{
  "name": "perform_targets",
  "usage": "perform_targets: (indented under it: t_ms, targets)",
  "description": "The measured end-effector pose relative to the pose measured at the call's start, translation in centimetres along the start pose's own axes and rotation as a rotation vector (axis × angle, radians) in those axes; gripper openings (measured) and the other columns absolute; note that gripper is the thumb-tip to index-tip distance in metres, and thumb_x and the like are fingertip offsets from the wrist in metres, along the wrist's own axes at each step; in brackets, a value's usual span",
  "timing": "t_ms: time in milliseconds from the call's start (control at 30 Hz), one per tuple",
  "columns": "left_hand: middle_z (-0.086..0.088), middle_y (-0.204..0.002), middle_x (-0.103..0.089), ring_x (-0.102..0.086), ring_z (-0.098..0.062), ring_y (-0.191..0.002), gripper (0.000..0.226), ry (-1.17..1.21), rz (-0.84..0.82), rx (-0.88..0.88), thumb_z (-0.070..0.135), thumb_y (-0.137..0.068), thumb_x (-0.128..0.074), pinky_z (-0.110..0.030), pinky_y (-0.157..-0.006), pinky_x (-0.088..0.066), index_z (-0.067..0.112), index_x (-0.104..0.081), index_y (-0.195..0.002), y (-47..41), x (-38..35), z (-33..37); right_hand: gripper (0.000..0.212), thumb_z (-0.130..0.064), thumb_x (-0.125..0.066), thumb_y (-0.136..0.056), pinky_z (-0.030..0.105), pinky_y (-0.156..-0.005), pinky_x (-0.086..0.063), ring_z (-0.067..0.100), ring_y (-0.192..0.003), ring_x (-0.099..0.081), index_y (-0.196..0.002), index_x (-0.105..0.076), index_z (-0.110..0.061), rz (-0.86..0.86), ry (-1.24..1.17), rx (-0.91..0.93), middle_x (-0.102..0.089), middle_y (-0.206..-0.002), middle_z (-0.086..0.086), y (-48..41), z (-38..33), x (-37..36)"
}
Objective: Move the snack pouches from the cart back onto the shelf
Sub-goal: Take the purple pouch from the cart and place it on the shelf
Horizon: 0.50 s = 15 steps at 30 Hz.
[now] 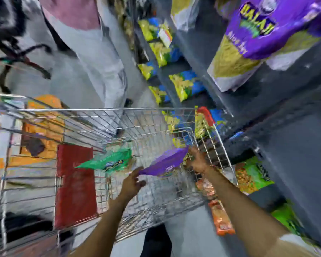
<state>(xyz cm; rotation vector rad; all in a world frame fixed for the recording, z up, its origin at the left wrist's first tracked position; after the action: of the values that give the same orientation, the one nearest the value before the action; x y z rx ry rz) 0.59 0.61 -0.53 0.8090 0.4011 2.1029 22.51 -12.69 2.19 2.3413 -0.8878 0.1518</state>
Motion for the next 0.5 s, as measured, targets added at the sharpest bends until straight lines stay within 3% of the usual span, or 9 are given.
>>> perform_targets:
  t_ms: [33, 67, 100, 133, 167, 267, 367, 433, 500]
  targets:
    - [-0.026, -0.127, -0.055, -0.063, -0.024, -0.103, 0.051, 0.051, -0.012, -0.013, -0.008, -0.076, -0.064, -0.011, -0.071, -0.044, -0.005, -0.049, -0.124, -0.7, -0.4, -0.2, 0.051, 0.027, -0.054, -0.066, 0.009, -0.075, -0.043, 0.014, -0.093, -0.061, -0.114, -0.049, 0.012, 0.006, 0.066, 0.011, -0.06, -0.113, 0.03, -1.2, 0.2, -0.1]
    - [-0.027, -0.124, -0.058, -0.065, -0.005, -0.093, 0.045, 0.04, 0.001, -0.033, -0.007, -0.076, -0.064, -0.006, -0.071, -0.043, -0.005, -0.054, -0.12, -1.2, -0.4, -0.1, 0.04, 0.021, -0.055, -0.07, 0.01, -0.07, -0.045, 0.005, -0.083, -0.063, -0.109, -0.054, 0.009, 0.021, 0.138, -0.001, -0.066, -0.1, 0.023, -1.9, 0.1, 0.0]
    - [-0.029, -0.118, -0.061, -0.06, 0.014, -0.081, 0.038, 0.041, 0.024, -0.048, -0.006, -0.076, -0.064, -0.006, -0.069, -0.042, -0.005, -0.059, -0.114, -1.5, -0.7, -0.1, 0.024, 0.014, -0.053, -0.077, 0.007, -0.059, -0.045, -0.005, -0.066, -0.061, -0.098, -0.058, 0.007, 0.05, 0.211, -0.032, -0.069, -0.079, 0.013, -2.6, 0.4, 0.0]
    - [-0.029, -0.111, -0.065, -0.056, 0.022, -0.075, 0.031, 0.015, 0.05, -0.04, -0.004, -0.077, -0.065, -0.01, -0.069, -0.041, -0.006, -0.064, -0.107, -1.7, -1.0, 0.0, 0.013, 0.01, -0.048, -0.081, 0.012, -0.048, -0.047, -0.003, -0.05, -0.058, -0.086, -0.059, 0.004, 0.098, 0.254, -0.068, -0.067, -0.063, 0.006, -3.2, 0.6, 0.0]
    - [-0.026, -0.103, -0.069, -0.057, 0.018, -0.077, 0.024, 0.005, 0.084, -0.029, 0.0, -0.077, -0.066, -0.017, -0.069, -0.041, -0.005, -0.067, -0.101, -2.0, -1.2, -0.3, 0.016, 0.011, -0.046, -0.082, 0.017, -0.047, -0.048, 0.003, -0.051, -0.058, -0.08, -0.06, 0.004, 0.125, 0.263, -0.062, -0.065, -0.059, 0.005, -3.7, 0.8, 0.0]
    - [-0.014, -0.075, -0.064, -0.054, -0.012, -0.083, 0.014, -0.02, 0.16, -0.001, 0.007, -0.081, -0.064, -0.028, -0.068, -0.036, -0.003, -0.071, -0.086, -2.1, -1.2, -0.2, 0.023, 0.013, -0.053, -0.076, 0.03, -0.069, -0.05, 0.015, -0.074, -0.058, -0.093, -0.065, 0.003, 0.133, 0.244, 0.024, -0.068, -0.086, 0.02, -3.0, 0.5, -0.5]
    - [-0.016, -0.072, -0.061, -0.05, -0.013, -0.08, 0.011, 0.078, 0.21, -0.108, 0.01, -0.085, -0.06, -0.032, -0.069, -0.036, 0.004, -0.068, -0.08, -1.5, -0.4, 1.8, 0.026, 0.014, -0.051, -0.079, 0.014, -0.066, -0.046, 0.006, -0.079, -0.056, -0.102, -0.06, 0.007, 0.158, 0.134, 0.055, -0.065, -0.104, 0.027, -0.8, 0.1, -0.3]
    - [-0.024, -0.076, -0.063, -0.051, -0.016, -0.077, 0.013, 0.087, 0.244, -0.221, 0.02, -0.086, -0.055, -0.038, -0.068, -0.039, 0.014, -0.062, -0.078, -0.4, 0.5, 4.2, 0.029, 0.016, -0.048, -0.081, 0.001, -0.066, -0.043, 0.0, -0.083, -0.058, -0.108, -0.055, 0.007, 0.165, -0.009, 0.109, -0.063, -0.108, 0.022, 1.2, -1.0, 0.3]
    - [-0.027, -0.08, -0.064, -0.056, -0.025, -0.073, 0.021, 0.038, 0.26, -0.352, 0.027, -0.084, -0.048, -0.041, -0.065, -0.042, 0.009, -0.06, -0.085, 1.2, 1.5, 7.2, 0.031, 0.019, -0.042, -0.082, -0.001, -0.067, -0.042, -0.016, -0.071, -0.055, -0.108, -0.053, 0.007, 0.186, -0.146, 0.176, -0.057, -0.103, 0.014, 4.0, -2.6, 1.7]
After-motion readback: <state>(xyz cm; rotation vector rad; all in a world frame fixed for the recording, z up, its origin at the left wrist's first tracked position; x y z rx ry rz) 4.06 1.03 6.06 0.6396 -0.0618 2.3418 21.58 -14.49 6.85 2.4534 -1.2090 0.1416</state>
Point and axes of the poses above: each hand's wrist, its own y-axis away from the middle knuckle, its own x-axis out of the back of the hand, z = x × y, the point moved 1 cm from there along -y, towards the middle knuckle
